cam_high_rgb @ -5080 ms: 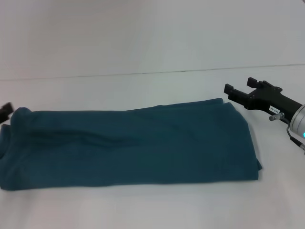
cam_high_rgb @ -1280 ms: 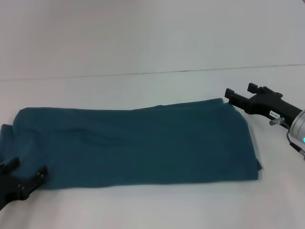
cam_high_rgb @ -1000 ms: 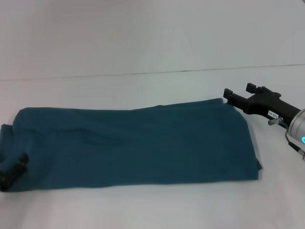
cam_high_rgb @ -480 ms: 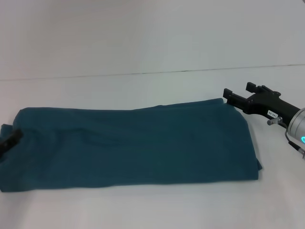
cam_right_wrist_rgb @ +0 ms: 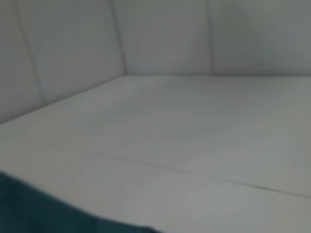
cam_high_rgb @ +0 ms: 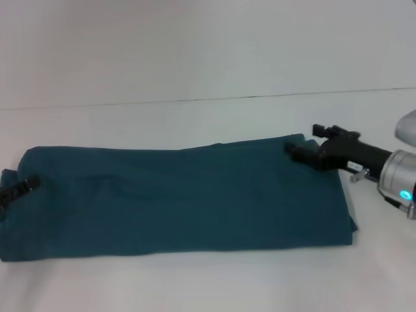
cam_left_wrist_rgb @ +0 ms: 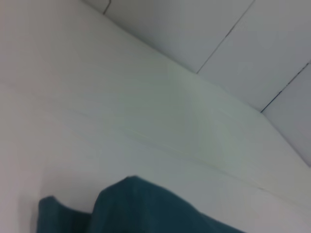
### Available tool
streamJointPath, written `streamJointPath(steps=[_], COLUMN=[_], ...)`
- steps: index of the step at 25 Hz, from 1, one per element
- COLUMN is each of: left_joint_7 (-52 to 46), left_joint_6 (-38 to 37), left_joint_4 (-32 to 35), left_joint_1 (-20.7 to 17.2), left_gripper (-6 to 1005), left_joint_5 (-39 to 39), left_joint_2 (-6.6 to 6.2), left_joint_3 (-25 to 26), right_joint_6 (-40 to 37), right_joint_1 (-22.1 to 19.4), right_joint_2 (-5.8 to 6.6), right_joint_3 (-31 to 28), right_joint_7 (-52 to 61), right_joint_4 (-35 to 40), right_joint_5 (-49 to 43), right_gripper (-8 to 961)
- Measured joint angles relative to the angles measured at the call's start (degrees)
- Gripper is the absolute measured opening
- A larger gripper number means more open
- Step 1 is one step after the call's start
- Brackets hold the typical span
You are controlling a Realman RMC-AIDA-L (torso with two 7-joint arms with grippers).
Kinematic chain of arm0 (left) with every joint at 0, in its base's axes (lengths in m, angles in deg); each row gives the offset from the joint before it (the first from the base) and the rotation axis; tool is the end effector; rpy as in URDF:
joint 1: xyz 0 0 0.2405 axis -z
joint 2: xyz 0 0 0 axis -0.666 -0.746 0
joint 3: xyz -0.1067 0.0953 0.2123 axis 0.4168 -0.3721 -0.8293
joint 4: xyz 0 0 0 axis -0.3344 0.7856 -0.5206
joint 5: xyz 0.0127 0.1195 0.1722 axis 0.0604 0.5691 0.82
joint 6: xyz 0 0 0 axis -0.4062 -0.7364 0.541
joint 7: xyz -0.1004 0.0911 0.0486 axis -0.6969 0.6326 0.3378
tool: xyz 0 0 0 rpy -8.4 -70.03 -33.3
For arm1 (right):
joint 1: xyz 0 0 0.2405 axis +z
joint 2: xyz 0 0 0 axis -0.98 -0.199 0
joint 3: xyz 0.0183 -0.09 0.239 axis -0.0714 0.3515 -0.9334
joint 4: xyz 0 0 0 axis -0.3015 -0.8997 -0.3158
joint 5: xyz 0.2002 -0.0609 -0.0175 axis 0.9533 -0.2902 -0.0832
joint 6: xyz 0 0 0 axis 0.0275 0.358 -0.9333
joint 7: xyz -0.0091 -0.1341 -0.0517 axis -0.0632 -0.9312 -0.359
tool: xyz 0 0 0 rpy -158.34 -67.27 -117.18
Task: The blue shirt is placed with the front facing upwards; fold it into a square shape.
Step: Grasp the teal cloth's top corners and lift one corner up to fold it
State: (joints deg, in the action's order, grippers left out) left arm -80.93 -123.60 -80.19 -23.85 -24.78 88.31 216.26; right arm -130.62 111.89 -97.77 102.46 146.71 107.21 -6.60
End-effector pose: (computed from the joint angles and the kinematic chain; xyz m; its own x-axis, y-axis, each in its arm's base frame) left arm -0.3472 0.3182 0.0571 0.2587 0.5930 0.7625 0.9638 -0.2116 -0.1624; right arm 0.3034 0.3870 -0.0132 0.7292 -0.3430 -0.5921 -0.6678 -0.5457 -0.5063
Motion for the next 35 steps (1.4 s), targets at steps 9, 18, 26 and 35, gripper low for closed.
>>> streamJointPath(steps=[9, 18, 26, 35], left_joint_7=[-5.72, -8.51, -7.43, -16.69], left_joint_6=[-0.66, -3.96, -6.44, -8.57], left_joint_4=[-2.40, -4.67, -10.15, -11.69], left_joint_1=[-0.53, -0.42, -0.62, 1.43], left_gripper=[859, 859, 859, 859], left_joint_5=[1.08, 5.32, 7.36, 14.87], left_joint_2=[-1.24, -1.43, -0.44, -1.87], left_joint_3=[-0.09, -0.44, -0.57, -0.70], right_joint_6=[-0.70, -2.62, -4.72, -4.86], right_joint_1=[0.24, 0.30, -1.33, -1.22], right_joint_2=[-0.58, -0.42, -0.59, -0.83], right_joint_3=[10.47, 14.65, 15.46, 16.22], right_joint_7=[2.08, 3.18, 5.02, 4.42], right_joint_4=[2.24, 3.38, 7.20, 6.89], right_joint_5=[-0.20, -0.36, -1.70, -2.20], right_gripper=[892, 895, 902, 924])
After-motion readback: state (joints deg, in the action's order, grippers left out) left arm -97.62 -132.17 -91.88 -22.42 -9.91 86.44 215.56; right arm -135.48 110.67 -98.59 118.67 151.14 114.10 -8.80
